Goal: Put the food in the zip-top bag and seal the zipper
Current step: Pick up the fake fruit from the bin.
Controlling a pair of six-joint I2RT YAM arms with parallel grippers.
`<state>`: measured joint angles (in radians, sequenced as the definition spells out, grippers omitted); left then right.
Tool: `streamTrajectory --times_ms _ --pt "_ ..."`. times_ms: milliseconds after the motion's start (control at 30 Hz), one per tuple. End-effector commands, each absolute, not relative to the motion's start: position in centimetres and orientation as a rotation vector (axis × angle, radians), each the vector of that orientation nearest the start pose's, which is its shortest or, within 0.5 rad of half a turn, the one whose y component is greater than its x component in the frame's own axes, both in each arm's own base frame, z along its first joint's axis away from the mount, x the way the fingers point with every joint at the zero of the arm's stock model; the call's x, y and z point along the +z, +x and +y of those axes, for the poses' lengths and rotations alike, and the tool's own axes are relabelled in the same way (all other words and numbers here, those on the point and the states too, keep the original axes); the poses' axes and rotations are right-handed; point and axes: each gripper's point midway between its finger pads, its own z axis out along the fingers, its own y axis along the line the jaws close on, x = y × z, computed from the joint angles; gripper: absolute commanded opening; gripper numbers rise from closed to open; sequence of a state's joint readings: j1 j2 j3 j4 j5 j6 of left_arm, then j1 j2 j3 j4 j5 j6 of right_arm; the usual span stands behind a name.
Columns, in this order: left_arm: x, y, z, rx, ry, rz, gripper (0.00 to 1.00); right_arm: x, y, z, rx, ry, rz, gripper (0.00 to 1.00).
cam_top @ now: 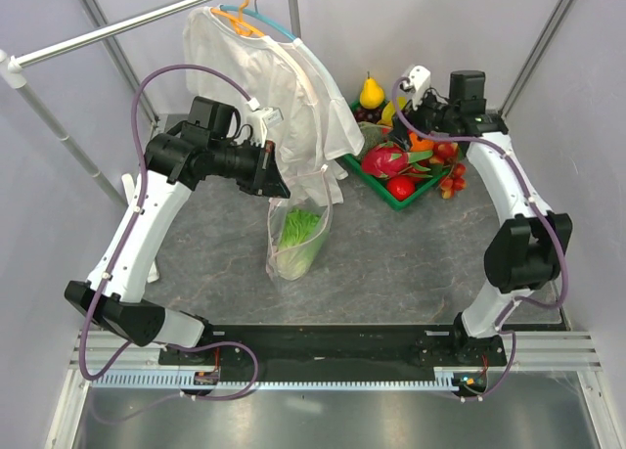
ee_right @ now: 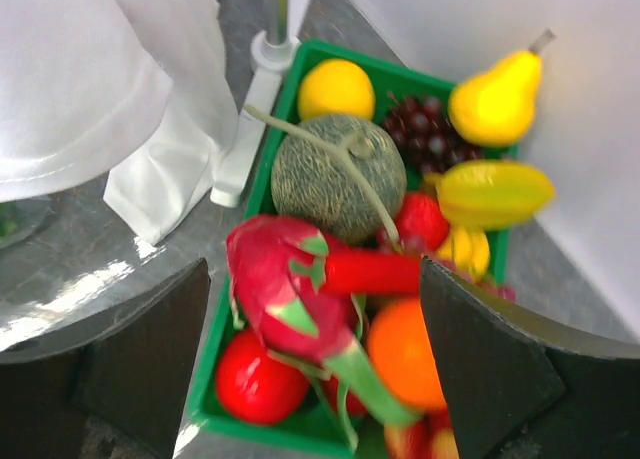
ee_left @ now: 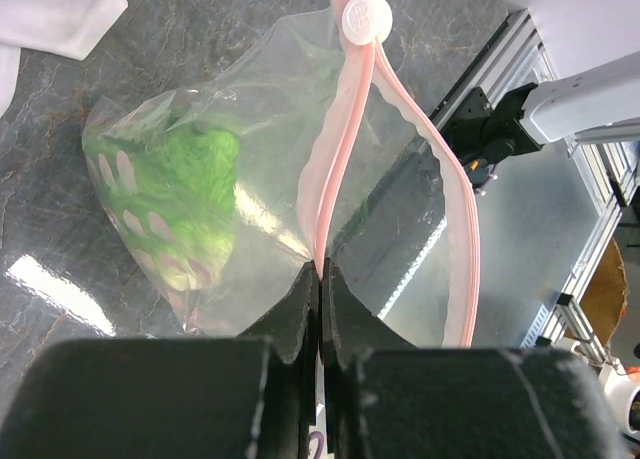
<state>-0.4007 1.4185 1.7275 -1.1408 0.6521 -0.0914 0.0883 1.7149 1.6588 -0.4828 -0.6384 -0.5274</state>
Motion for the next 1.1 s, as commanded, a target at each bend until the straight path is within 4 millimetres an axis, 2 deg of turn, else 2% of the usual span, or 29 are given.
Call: streamTrajectory --times_ms 0,67,100,133,200,300,433,567,800,967,1000,1067 --pt "33.1 24.3 -22.4 -1.025 0.657 2.277 0.02 27.8 49.5 16.7 0.415 -1.136 1.556 0.89" --pt "33.0 24.3 -22.4 -1.023 0.656 2.281 0.02 26.7 50.0 18.0 0.412 -1.181 1.531 0.88" --pt "32.9 24.3 -22.3 -1.02 0.654 2.285 0.02 26.8 50.9 18.2 0.381 -1.173 1.51 0.88" --pt "32.8 24.3 -22.3 -1.02 0.653 2.286 0.02 26.1 51.5 18.5 0.389 -1.154 1.527 0.87" --pt "32.7 24.3 -22.3 -1.021 0.651 2.29 0.02 26.3 52.7 19.3 0.353 -1.135 1.503 0.86" --pt "32.4 24.2 -22.2 -1.019 0.651 2.296 0.02 25.5 54.2 20.0 0.31 -1.123 1.5 0.83" --pt "32.0 24.1 -22.2 -1.019 0.66 2.305 0.02 23.4 55.9 20.2 0.285 -1.116 1.539 0.82" --pt "31.8 24.0 -22.4 -1.039 0.66 2.313 0.02 22.5 57.3 19.9 0.239 -1.104 1.55 0.79" --pt "31.7 24.1 -22.5 -1.049 0.666 2.315 0.02 20.8 58.0 19.9 0.231 -1.123 1.568 0.75" --pt "31.4 24.2 -22.6 -1.045 0.665 2.325 0.02 21.0 58.3 20.2 0.237 -1.106 1.556 0.54" --pt "31.4 24.2 -22.6 -1.047 0.665 2.328 0.02 21.2 58.4 20.2 0.24 -1.104 1.55 0.42" --pt "31.4 24.3 -22.6 -1.047 0.665 2.326 0.02 21.6 58.5 20.4 0.245 -1.093 1.537 0.29"
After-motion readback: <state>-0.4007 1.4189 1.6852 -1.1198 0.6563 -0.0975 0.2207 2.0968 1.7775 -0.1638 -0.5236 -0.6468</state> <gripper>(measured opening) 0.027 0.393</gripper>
